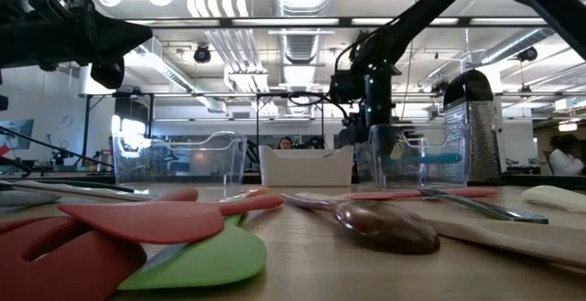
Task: Pick & Place Kitchen Items
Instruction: Put the blue spatula into the right transparent bin
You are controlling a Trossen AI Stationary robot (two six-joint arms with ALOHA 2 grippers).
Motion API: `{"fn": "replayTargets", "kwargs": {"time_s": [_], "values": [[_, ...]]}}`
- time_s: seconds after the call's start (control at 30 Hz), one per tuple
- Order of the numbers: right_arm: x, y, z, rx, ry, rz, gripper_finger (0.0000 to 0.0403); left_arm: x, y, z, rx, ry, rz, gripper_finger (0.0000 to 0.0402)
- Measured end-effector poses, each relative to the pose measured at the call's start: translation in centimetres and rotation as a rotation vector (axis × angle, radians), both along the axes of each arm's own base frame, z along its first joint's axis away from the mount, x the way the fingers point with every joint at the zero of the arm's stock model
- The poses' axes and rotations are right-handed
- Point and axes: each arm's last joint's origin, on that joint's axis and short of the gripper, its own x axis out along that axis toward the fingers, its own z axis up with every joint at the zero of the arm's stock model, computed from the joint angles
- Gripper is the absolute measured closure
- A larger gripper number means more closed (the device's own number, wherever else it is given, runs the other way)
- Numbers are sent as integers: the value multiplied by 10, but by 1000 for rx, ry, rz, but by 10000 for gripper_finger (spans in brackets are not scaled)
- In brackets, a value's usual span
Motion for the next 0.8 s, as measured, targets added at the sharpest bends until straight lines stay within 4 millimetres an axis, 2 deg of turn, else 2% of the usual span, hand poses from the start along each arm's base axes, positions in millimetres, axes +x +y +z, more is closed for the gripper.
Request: {"fn": "replayTargets", "kwargs": {"time_s": [0.37,0.8], "values": [[2,-1,-3,-19,-30,1,388,0,0,0,-3,0,0,376],[1,-1,-2,-23,-25,1,324,0,0,0,-2,0,0,376]]}}
